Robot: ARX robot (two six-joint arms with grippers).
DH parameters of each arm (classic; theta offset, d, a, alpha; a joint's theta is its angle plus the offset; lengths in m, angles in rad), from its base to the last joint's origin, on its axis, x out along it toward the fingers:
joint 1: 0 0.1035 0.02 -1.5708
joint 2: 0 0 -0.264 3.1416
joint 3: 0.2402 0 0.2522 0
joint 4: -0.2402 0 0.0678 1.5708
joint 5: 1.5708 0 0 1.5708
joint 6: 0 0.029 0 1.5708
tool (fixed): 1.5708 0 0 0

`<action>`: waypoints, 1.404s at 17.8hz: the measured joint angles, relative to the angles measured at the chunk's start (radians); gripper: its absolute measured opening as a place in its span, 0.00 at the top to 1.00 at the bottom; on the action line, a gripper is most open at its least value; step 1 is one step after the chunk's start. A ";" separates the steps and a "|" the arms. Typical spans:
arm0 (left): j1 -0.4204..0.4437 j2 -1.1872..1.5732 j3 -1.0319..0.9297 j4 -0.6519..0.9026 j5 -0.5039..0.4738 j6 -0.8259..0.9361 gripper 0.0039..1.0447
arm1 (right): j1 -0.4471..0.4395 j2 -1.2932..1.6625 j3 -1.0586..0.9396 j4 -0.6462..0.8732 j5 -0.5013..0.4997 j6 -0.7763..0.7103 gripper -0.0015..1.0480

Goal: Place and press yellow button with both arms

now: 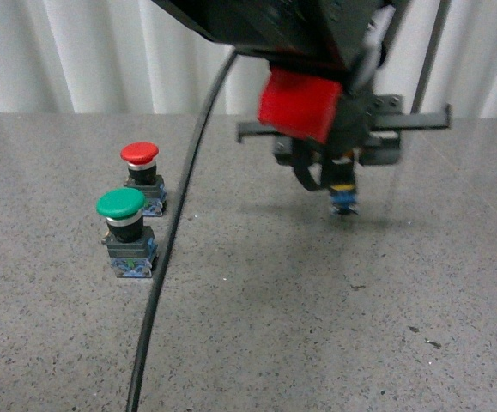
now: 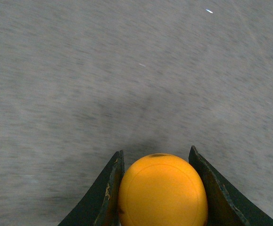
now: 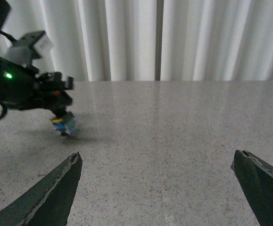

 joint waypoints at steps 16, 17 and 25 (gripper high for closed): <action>-0.034 0.018 0.005 0.003 -0.013 -0.006 0.34 | 0.000 0.000 0.000 0.000 0.000 0.000 0.06; -0.037 0.014 0.004 0.005 -0.022 0.002 0.22 | 0.000 0.000 0.000 0.000 0.000 0.000 0.06; 0.076 -0.210 -0.103 0.213 -0.118 0.214 0.06 | 0.000 0.000 0.000 0.000 0.000 0.000 0.06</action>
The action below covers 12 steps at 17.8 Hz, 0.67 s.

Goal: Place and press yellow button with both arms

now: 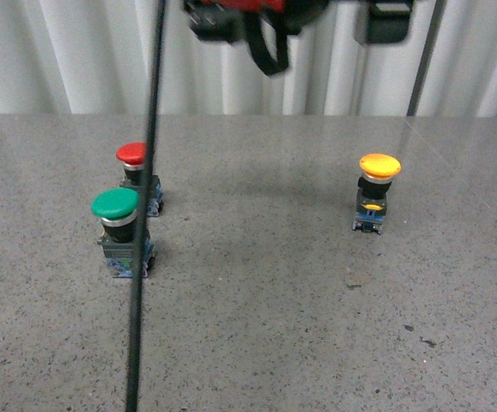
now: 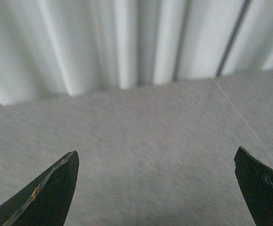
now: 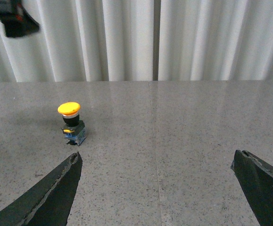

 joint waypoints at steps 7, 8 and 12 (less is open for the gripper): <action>0.239 -0.698 -0.713 0.410 -0.002 0.368 0.27 | 0.000 0.000 0.000 0.000 0.000 0.000 0.06; 0.313 -0.832 -0.896 0.468 0.054 0.268 0.39 | 0.000 0.000 0.000 0.000 0.000 0.000 0.06; 0.418 -1.041 -1.243 0.503 0.176 0.161 0.81 | 0.000 0.000 0.000 -0.001 0.000 0.000 0.06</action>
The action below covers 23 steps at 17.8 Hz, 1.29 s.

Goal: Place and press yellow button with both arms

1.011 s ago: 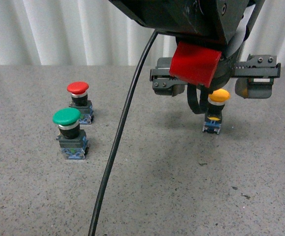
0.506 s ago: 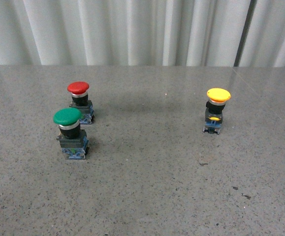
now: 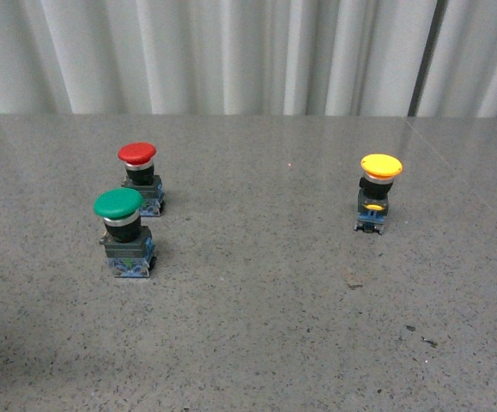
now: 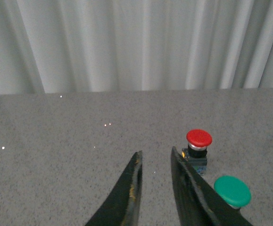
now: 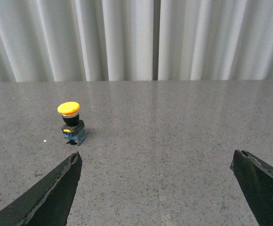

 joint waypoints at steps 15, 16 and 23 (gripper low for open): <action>0.180 -0.461 -0.246 -0.195 0.174 -0.018 0.99 | 0.000 0.000 0.000 0.000 0.000 0.000 0.06; 0.180 -0.472 -0.270 -0.150 0.174 -0.018 0.99 | 0.000 0.000 0.000 0.000 0.000 0.000 0.06; 0.180 -0.641 -0.273 -0.330 0.174 -0.018 0.99 | 0.000 0.000 0.000 0.000 0.000 0.000 0.06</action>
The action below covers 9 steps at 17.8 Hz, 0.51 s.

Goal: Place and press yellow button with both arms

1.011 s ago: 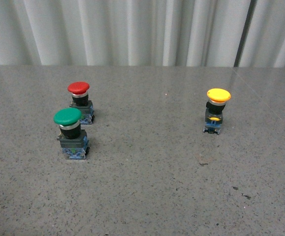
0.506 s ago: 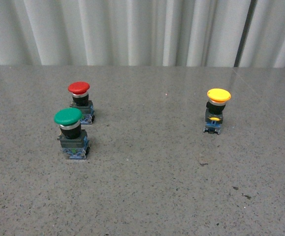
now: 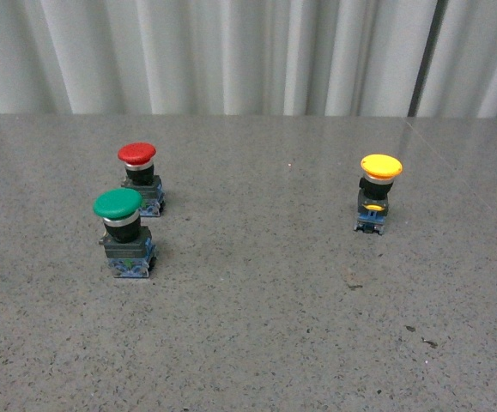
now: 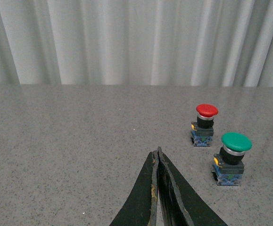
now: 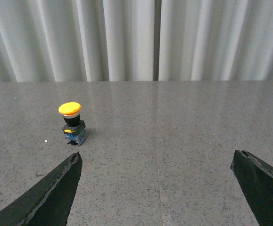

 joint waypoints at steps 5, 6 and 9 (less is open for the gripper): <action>0.000 -0.083 0.000 -0.082 0.000 0.000 0.99 | 0.000 0.000 0.000 0.000 0.000 0.000 0.06; 0.000 -0.098 0.000 -0.095 0.000 0.000 0.99 | 0.000 0.000 0.000 0.000 0.000 0.000 0.06; 0.000 -0.267 0.001 -0.268 0.000 0.000 0.99 | 0.000 0.000 0.000 0.000 0.000 0.000 0.06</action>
